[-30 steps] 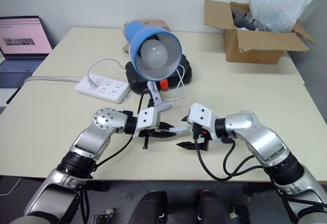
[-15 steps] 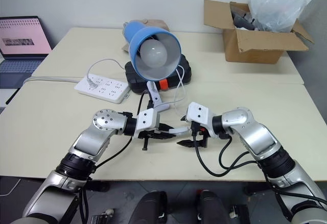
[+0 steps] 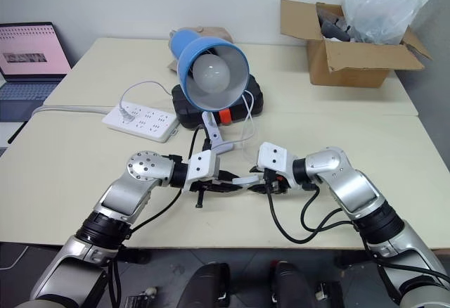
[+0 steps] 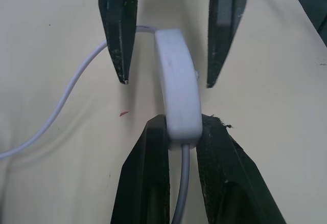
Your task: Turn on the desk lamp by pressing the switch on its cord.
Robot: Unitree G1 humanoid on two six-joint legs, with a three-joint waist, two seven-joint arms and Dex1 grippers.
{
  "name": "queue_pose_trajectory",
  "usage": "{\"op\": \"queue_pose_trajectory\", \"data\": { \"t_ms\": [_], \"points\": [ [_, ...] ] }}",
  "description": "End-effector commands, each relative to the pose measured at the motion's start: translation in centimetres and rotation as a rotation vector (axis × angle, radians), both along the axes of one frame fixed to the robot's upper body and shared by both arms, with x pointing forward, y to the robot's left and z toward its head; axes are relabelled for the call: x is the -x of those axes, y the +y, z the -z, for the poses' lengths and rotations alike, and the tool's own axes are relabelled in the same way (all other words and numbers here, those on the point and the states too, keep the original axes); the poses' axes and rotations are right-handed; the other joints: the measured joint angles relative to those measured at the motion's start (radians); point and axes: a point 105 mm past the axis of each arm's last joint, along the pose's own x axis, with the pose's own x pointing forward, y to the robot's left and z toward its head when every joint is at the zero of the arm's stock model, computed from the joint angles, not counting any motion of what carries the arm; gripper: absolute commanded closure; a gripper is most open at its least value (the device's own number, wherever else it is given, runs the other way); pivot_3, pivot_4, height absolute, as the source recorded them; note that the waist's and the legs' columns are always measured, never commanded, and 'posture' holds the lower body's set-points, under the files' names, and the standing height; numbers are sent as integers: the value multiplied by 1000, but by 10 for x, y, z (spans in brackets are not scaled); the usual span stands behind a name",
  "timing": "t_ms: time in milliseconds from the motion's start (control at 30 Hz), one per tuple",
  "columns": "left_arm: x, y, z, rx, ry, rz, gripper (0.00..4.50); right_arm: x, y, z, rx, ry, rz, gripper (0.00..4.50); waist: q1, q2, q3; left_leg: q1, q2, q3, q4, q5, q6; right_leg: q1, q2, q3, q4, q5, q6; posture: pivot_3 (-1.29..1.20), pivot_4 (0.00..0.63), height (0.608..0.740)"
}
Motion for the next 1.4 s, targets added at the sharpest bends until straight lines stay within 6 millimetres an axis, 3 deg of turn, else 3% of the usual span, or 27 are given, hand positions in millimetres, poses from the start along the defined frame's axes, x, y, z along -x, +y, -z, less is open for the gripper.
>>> {"op": "queue_pose_trajectory", "data": {
  "t_ms": [33,133,200,600,633,967,1100,1400],
  "points": [
    [-2,1,-12,25,-49,-2,4093,-2,4,-9,8,-59,-39,3021,0,0,0,0,0,0,0,0,0,0,0,0,0,0,0,0,150,740],
    [-3,2,-13,23,-53,-6,4093,-3,4,-9,16,-74,-52,3665,0,0,0,0,0,0,0,0,0,0,0,0,0,0,0,0,150,740],
    [-3,3,-13,21,-56,-7,4094,-3,5,-10,16,-79,-59,3828,0,0,0,0,0,0,0,0,0,0,0,0,0,0,0,0,150,740],
    [-3,2,-14,16,-66,-1,4094,3,10,-17,-34,-61,-87,3955,0,0,0,0,0,0,0,0,0,0,0,0,0,0,0,0,150,740],
    [-3,2,-14,16,-67,0,4094,3,10,-17,-39,-58,-86,3254,0,0,0,0,0,0,0,0,0,0,0,0,0,0,0,0,150,740],
    [-3,4,-8,-12,-72,7,4094,7,11,-30,-92,-52,-97,894,0,0,0,0,0,0,0,0,0,0,0,0,0,0,0,0,150,740],
    [-9,2,-5,-24,-87,-5,4094,15,1,-39,-88,-61,-98,60,0,0,0,0,0,0,0,0,0,0,0,0,0,0,0,0,150,740],
    [-31,-11,11,-76,-111,-46,4094,26,-48,-35,-33,-62,97,0,11,0,0,0,-1,0,1,0,0,0,-1,0,0,0,0,0,150,740]
  ]
}}
